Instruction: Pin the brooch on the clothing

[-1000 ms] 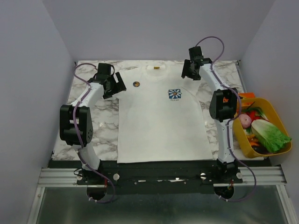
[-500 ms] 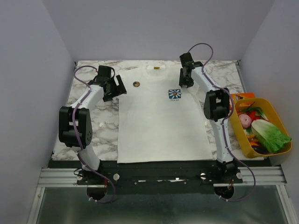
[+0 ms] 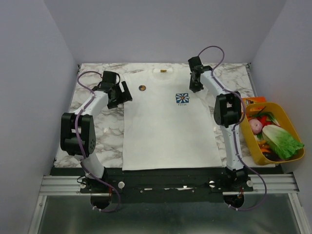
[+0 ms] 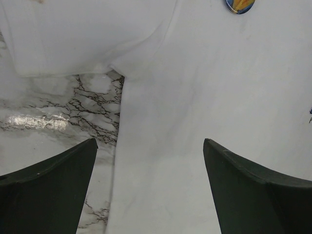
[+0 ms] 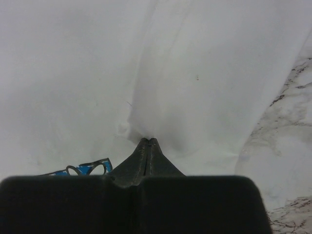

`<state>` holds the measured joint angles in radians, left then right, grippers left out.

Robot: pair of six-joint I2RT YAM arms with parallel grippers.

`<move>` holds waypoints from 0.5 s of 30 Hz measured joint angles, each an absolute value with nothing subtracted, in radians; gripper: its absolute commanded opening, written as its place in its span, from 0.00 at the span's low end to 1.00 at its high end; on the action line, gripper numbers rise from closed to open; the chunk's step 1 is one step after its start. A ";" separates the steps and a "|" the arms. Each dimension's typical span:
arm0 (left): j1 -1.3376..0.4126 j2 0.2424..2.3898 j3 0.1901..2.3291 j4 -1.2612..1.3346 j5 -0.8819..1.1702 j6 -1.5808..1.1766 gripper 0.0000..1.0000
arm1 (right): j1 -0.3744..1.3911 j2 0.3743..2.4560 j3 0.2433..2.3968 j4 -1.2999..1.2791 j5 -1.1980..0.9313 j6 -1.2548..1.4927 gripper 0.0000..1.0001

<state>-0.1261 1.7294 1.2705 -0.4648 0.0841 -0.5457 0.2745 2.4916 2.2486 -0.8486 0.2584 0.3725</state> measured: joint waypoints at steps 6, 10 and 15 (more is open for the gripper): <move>-0.130 1.725 1.261 -0.465 0.083 -0.546 0.99 | 0.260 2.352 2.092 -0.808 0.287 0.410 0.01; -0.133 1.720 1.261 -0.465 0.083 -0.545 0.99 | 0.213 2.221 1.985 -0.768 0.287 0.449 0.01; -0.134 1.717 1.261 -0.465 0.084 -0.543 0.99 | 0.128 2.102 1.848 -0.710 0.286 0.500 0.01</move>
<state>-0.1345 1.7168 1.2610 -0.4648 0.0837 -0.5426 0.1284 2.1021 1.8484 -0.7101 0.2859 0.4995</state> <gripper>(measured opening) 0.987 0.011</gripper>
